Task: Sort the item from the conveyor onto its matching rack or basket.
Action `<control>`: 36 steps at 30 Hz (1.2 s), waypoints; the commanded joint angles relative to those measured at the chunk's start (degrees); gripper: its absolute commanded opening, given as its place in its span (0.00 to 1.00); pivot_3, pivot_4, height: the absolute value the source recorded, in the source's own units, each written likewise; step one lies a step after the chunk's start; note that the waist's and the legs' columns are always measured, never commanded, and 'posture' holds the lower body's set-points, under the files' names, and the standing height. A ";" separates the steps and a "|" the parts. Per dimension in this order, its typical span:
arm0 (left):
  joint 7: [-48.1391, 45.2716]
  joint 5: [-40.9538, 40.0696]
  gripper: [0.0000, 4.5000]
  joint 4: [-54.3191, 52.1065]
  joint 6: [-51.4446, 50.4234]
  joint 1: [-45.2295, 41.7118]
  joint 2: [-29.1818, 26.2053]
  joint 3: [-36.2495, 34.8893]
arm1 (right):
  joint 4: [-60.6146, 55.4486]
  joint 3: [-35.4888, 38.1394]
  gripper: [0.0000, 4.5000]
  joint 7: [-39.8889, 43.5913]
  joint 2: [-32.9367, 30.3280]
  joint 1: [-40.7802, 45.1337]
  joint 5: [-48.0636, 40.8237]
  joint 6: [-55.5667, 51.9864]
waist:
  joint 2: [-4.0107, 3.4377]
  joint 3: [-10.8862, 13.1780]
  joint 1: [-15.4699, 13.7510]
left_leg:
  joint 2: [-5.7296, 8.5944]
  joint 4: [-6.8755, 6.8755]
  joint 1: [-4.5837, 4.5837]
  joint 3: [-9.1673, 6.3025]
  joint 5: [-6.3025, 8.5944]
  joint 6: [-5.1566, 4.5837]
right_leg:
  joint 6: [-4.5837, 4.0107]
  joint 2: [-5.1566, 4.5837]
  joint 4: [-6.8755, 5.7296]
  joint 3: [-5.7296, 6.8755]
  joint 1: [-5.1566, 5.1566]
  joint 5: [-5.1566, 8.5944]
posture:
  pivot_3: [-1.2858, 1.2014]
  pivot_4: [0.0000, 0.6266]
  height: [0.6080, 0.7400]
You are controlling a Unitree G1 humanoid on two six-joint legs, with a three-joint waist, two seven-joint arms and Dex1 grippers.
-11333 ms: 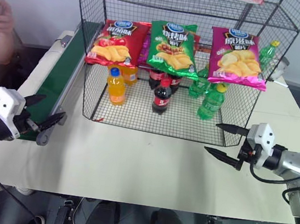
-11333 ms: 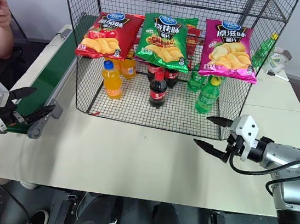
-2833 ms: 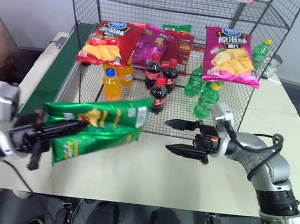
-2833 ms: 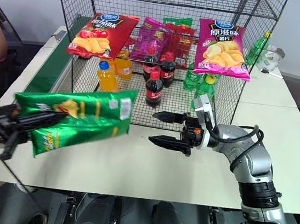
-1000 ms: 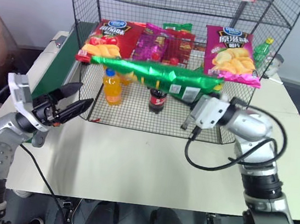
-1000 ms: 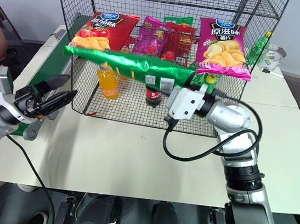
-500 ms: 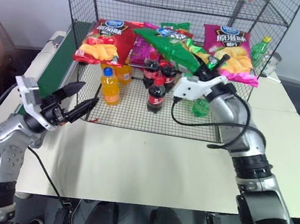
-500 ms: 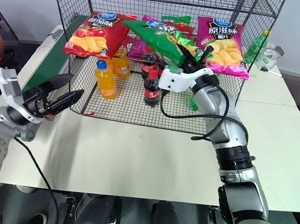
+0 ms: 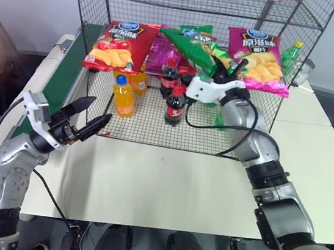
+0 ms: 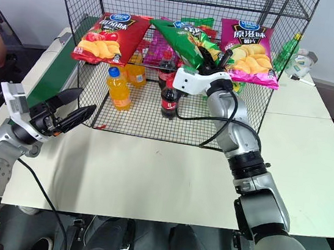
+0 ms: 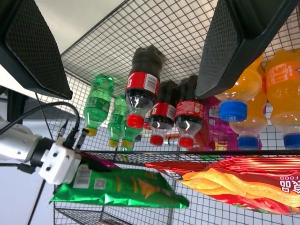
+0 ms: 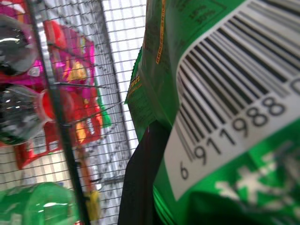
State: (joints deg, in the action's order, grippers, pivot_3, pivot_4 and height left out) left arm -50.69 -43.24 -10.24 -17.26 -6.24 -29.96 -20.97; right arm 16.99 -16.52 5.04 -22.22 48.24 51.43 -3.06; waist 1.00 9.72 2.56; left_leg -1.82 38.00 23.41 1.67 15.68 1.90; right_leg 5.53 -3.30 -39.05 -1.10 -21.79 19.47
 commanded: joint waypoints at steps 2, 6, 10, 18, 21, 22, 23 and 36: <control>0.22 0.14 0.99 -1.92 1.16 -0.21 0.10 -0.08 | -0.46 -0.35 0.00 -1.44 0.24 3.01 0.40 -1.75 | 0.00 0.00 0.00 | 0.00 0.00 0.00 0.00 0.00 0.00 | 0.00 0.00 -0.01 0.00 0.00 0.00 | 0.52 0.24 0.99; 0.44 0.56 0.99 -2.30 1.49 0.29 0.50 0.21 | 1.12 -0.73 0.00 -1.80 0.58 4.17 -0.41 -2.07 | 0.00 0.00 0.01 | 0.00 0.00 0.00 0.00 0.00 0.00 | 0.00 0.00 -0.01 0.00 -0.01 0.00 | 0.52 0.24 0.99; 0.73 0.94 1.00 -2.36 1.70 0.30 0.83 0.34 | 3.41 -0.50 0.08 -0.61 1.62 5.05 -3.52 -1.47 | 0.00 0.00 0.04 | 0.00 -0.01 0.00 0.00 0.00 0.00 | 0.00 0.01 -0.02 0.00 -0.01 0.00 | 0.52 0.24 0.99; 0.79 1.39 1.00 -1.99 2.11 0.73 1.00 0.34 | -1.92 0.93 0.67 4.28 5.02 5.89 -13.02 0.86 | 0.01 -0.01 0.74 | -0.04 -0.01 -0.03 0.00 0.00 0.00 | 0.00 0.04 -0.09 -0.01 -0.01 0.00 | 0.52 0.24 0.99; 0.71 1.71 1.00 -1.82 2.42 0.92 1.14 0.51 | -4.10 1.16 0.67 6.22 5.20 5.99 -14.13 -0.09 | 0.00 -0.01 0.86 | -0.05 -0.02 0.01 -0.01 0.00 0.00 | 0.00 0.04 -0.11 -0.01 -0.07 0.00 | 0.52 0.24 0.99; 0.72 1.77 1.00 -1.78 2.52 0.95 1.18 0.61 | -4.28 1.20 0.67 6.76 5.15 5.95 -14.57 -0.24 | 0.00 -0.01 0.78 | -0.05 -0.02 0.02 -0.01 0.00 0.00 | 0.00 0.04 -0.11 -0.01 -0.07 0.00 | 0.52 0.24 0.99; 0.76 1.91 1.00 -1.70 2.68 0.95 1.24 0.82 | -4.64 1.07 0.67 7.42 4.90 5.78 -15.02 0.01 | 0.00 -0.01 0.67 | -0.03 -0.02 0.03 -0.01 0.00 0.00 | 0.00 0.01 -0.10 0.00 -0.07 0.00 | 0.52 0.24 0.99; 0.58 3.00 1.00 -1.15 3.53 0.97 0.97 1.41 | -11.01 2.09 0.67 15.05 9.12 1.82 -27.54 -0.70 | 0.00 -0.01 0.59 | -0.03 -0.04 0.04 -0.01 0.00 -0.01 | 0.00 -0.01 -0.08 0.01 -0.08 0.00 | 0.52 0.24 0.99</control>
State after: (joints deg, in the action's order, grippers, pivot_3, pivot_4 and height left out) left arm -49.91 -40.35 -10.26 -14.68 -5.25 -28.63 -19.00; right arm 8.92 -15.68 18.92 -14.08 49.93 27.16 -3.42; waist 1.00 9.71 3.15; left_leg -1.86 37.96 23.44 1.66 15.69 1.89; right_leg 5.53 -3.31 -39.13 -1.09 -21.87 19.47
